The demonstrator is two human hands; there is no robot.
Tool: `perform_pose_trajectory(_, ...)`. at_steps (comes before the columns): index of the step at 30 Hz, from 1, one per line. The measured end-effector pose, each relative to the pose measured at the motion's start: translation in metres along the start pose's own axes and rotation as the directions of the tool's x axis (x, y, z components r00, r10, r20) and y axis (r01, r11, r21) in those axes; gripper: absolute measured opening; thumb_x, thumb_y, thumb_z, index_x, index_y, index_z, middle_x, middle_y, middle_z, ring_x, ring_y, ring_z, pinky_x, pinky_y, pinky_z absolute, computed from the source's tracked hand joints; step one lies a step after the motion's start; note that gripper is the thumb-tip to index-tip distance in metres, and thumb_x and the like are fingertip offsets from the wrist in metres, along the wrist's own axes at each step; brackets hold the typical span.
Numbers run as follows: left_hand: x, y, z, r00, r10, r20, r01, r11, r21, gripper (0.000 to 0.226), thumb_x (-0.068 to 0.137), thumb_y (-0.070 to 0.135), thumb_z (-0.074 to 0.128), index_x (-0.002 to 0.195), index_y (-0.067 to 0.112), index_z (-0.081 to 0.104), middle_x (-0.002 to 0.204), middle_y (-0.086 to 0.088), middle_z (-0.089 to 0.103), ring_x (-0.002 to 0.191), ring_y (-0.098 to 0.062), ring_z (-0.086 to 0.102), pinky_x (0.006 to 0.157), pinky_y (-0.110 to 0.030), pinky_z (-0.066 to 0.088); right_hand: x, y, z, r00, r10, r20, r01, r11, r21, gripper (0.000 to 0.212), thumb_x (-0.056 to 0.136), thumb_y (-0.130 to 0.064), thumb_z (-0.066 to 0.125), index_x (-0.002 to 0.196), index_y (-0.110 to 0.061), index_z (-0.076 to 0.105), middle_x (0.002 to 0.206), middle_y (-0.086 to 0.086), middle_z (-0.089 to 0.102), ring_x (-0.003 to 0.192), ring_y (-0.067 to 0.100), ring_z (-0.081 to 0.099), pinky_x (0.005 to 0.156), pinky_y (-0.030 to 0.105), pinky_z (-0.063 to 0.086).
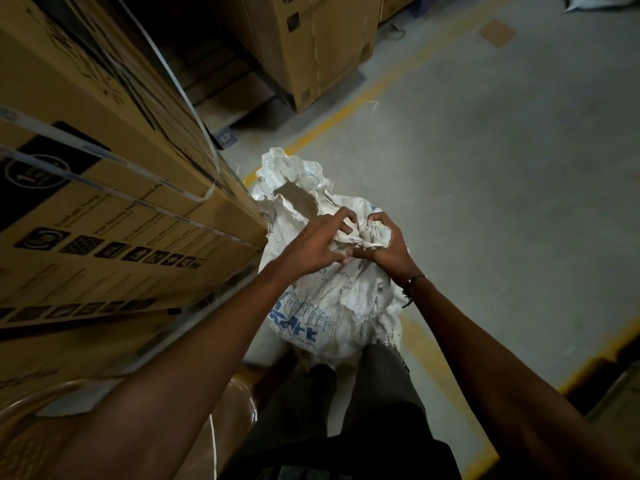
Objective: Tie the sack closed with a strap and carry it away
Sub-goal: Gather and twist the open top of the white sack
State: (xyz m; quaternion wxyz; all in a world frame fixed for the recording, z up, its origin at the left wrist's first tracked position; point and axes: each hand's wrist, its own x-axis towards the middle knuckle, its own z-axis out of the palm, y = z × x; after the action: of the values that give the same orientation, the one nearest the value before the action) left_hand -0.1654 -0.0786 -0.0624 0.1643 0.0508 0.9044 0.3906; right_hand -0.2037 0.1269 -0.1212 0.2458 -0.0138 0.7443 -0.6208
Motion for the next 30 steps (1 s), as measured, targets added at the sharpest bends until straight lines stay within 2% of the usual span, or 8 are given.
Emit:
perform_pose_trajectory(4, -0.013, -0.005, 0.018, 0.990, 0.054, -0.133, -0.050, 0.998, 0.032, 0.074, 0.077, 0.019, 0.089, 0.140, 0.027, 0.051, 0.124, 0.003, 0.064, 0.112, 0.000, 0.044, 0.092, -0.023, 0.044, 0.008, -0.001, -0.005, 0.998, 0.034, 0.062, -0.029, 0.997, -0.074, 0.074, 0.054, -0.009, 0.098, 0.121, -0.011, 0.067, 0.107, 0.002, 0.074, 0.098, 0.018, 0.069, 0.094, 0.044, 0.058)
perform_pose_trajectory(8, 0.005, -0.021, -0.001, 0.987, -0.057, -0.150, 0.050, 0.998, -0.047, 0.091, 0.062, 0.023, 0.099, 0.137, 0.019, 0.048, 0.139, -0.005, 0.049, 0.121, -0.015, 0.052, 0.099, -0.034, 0.052, 0.009, 0.000, -0.014, 0.995, 0.044, 0.086, -0.032, 0.989, -0.143, 0.069, 0.054, -0.007, 0.100, 0.118, -0.010, 0.073, 0.114, 0.008, 0.077, 0.105, 0.017, 0.071, 0.099, 0.046, 0.057)
perform_pose_trajectory(14, 0.044, -0.047, -0.064, 0.984, -0.088, 0.157, 0.071, 0.991, 0.109, 0.082, 0.054, 0.049, 0.100, 0.121, 0.028, 0.056, 0.120, 0.000, 0.060, 0.108, -0.018, 0.059, 0.096, -0.040, 0.052, 0.007, 0.012, -0.024, 0.989, 0.086, 0.120, -0.072, 0.991, -0.110, 0.060, 0.062, 0.014, 0.094, 0.113, -0.005, 0.069, 0.104, -0.003, 0.072, 0.095, 0.011, 0.070, 0.085, 0.027, 0.055)
perform_pose_trajectory(17, 0.055, -0.052, -0.064, 0.950, -0.121, 0.289, 0.111, 0.993, 0.048, 0.086, 0.064, 0.036, 0.099, 0.135, 0.035, 0.052, 0.095, -0.006, 0.075, 0.083, -0.016, 0.070, 0.080, -0.035, 0.059, 0.007, 0.007, -0.021, 0.992, 0.061, 0.114, -0.054, 0.997, -0.064, 0.058, 0.057, 0.007, 0.092, 0.107, -0.008, 0.067, 0.099, -0.006, 0.069, 0.092, 0.011, 0.067, 0.083, 0.025, 0.054)
perform_pose_trajectory(22, 0.061, -0.059, -0.051, 0.857, -0.235, 0.459, 0.237, 0.970, 0.054, 0.086, 0.075, 0.017, 0.094, 0.147, 0.030, 0.050, 0.113, -0.021, 0.071, 0.102, -0.034, 0.068, 0.080, -0.037, 0.056, 0.010, 0.010, -0.019, 0.993, 0.067, 0.101, -0.068, 0.998, 0.008, 0.065, 0.055, 0.008, 0.087, 0.116, 0.001, 0.065, 0.112, 0.010, 0.073, 0.104, 0.026, 0.069, 0.098, 0.054, 0.058)
perform_pose_trajectory(25, 0.058, -0.059, -0.044, 0.880, -0.215, 0.423, 0.243, 0.970, -0.013, 0.074, 0.075, 0.006, 0.092, 0.140, 0.019, 0.058, 0.122, -0.004, 0.066, 0.118, -0.033, 0.067, 0.089, -0.043, 0.060, 0.014, 0.015, -0.019, 0.993, 0.105, 0.060, -0.107, 0.993, 0.041, 0.083, 0.051, 0.000, 0.089, 0.130, -0.003, 0.063, 0.129, 0.023, 0.072, 0.117, 0.033, 0.071, 0.107, 0.059, 0.056)
perform_pose_trajectory(28, 0.059, -0.051, -0.039, 0.947, -0.190, 0.258, 0.230, 0.964, -0.134, 0.064, 0.069, -0.011, 0.090, 0.126, 0.007, 0.064, 0.118, -0.008, 0.073, 0.097, -0.025, 0.069, 0.074, -0.023, 0.059, 0.019, 0.017, -0.022, 0.992, 0.115, 0.050, -0.117, 0.992, 0.039, 0.089, 0.052, -0.002, 0.090, 0.136, -0.005, 0.062, 0.132, 0.015, 0.073, 0.121, 0.031, 0.071, 0.109, 0.057, 0.055)
perform_pose_trajectory(30, 0.063, -0.049, -0.038, 0.974, -0.174, 0.146, 0.199, 0.964, -0.174, 0.063, 0.064, -0.014, 0.092, 0.119, 0.005, 0.068, 0.110, -0.011, 0.077, 0.088, -0.022, 0.071, 0.073, -0.027, 0.063, 0.022, 0.011, -0.022, 0.993, 0.080, 0.086, -0.081, 0.997, 0.016, 0.083, 0.056, 0.006, 0.085, 0.136, -0.005, 0.064, 0.132, 0.008, 0.073, 0.117, 0.023, 0.070, 0.106, 0.048, 0.057)
